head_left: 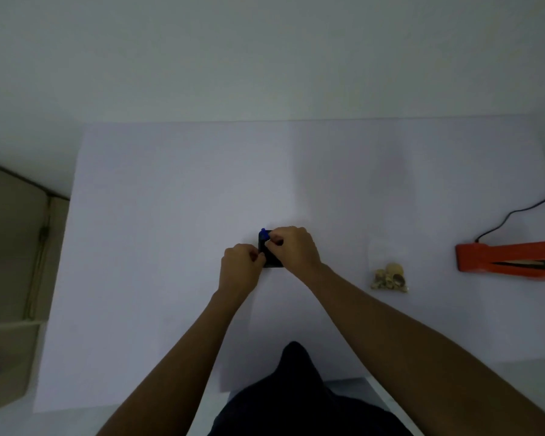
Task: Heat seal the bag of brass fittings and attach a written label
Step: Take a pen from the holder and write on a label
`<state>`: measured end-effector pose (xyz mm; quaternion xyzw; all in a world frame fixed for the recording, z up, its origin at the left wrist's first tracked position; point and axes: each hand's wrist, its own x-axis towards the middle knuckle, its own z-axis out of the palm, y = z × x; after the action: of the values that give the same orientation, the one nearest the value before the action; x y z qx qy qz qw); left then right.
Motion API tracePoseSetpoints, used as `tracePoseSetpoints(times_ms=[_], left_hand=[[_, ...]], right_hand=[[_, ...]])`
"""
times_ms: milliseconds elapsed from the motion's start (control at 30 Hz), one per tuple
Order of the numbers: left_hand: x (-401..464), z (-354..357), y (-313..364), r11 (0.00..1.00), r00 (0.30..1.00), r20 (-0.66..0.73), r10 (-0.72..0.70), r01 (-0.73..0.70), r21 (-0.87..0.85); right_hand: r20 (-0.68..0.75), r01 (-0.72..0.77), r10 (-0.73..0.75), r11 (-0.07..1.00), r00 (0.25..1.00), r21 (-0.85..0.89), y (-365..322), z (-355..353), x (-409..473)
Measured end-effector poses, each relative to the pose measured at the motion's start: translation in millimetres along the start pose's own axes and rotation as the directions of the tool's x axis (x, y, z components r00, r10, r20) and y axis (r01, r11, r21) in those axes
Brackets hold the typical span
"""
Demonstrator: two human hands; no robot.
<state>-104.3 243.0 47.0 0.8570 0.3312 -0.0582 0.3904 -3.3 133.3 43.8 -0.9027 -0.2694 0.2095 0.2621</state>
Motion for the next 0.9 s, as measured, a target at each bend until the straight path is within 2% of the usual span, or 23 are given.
tracePoseSetpoints(times_ms=[100,200,267,367,433,533,633,733,800,900], left_hand=[[4.0,-9.8,-4.5,0.999,0.999,-0.041,0.011,-0.012,-0.033],[10.2,-22.1,-12.8,0.998,0.996,-0.082,0.023,-0.028,-0.056],[15.1,-28.5,-19.2,0.998,0.995,-0.102,0.015,-0.021,-0.057],[22.4,-34.7,-27.9,0.998,0.992,-0.123,-0.01,0.002,-0.06],[25.8,-35.8,-33.7,0.998,0.992,-0.125,-0.035,0.027,-0.064],[29.9,-34.5,-41.1,0.996,0.99,-0.121,-0.07,0.063,-0.06],[29.5,-35.0,-41.9,0.995,0.989,-0.118,-0.087,0.082,-0.047],[24.2,-40.8,-33.5,0.995,0.971,-0.219,-0.1,0.103,0.003],[17.8,-43.9,-20.4,0.998,0.962,-0.268,-0.047,0.038,-0.04],[1.7,-40.6,4.2,0.976,0.982,-0.136,0.132,-0.153,-0.152]], right_hand=[[-0.176,0.05,-0.006,0.967,0.984,0.248,0.5,-15.4,-10.0],[-0.3,-0.012,0.178,0.876,0.937,0.482,1.4,-34.8,-19.2],[-0.278,-0.064,0.345,0.722,0.897,0.689,3.6,-46.3,-25.2],[-0.133,-0.099,0.513,0.401,0.848,0.911,7.2,-60.7,-34.3],[-0.036,-0.141,0.561,0.269,0.827,0.953,11.4,-63.6,-39.0],[0.052,-0.206,0.569,0.209,0.82,0.956,15.6,-61.9,-46.2],[0.114,-0.218,0.496,0.157,0.861,0.963,16.2,-60.2,-52.4],[0.218,-0.251,0.388,0.037,0.895,0.967,15.0,-55.5,-55.9],[0.27,-0.308,0.364,0.05,0.891,0.95,11.8,-51.8,-56.7],[0.326,-0.362,0.331,0.053,0.886,0.931,7.3,-43.1,-56.9]])
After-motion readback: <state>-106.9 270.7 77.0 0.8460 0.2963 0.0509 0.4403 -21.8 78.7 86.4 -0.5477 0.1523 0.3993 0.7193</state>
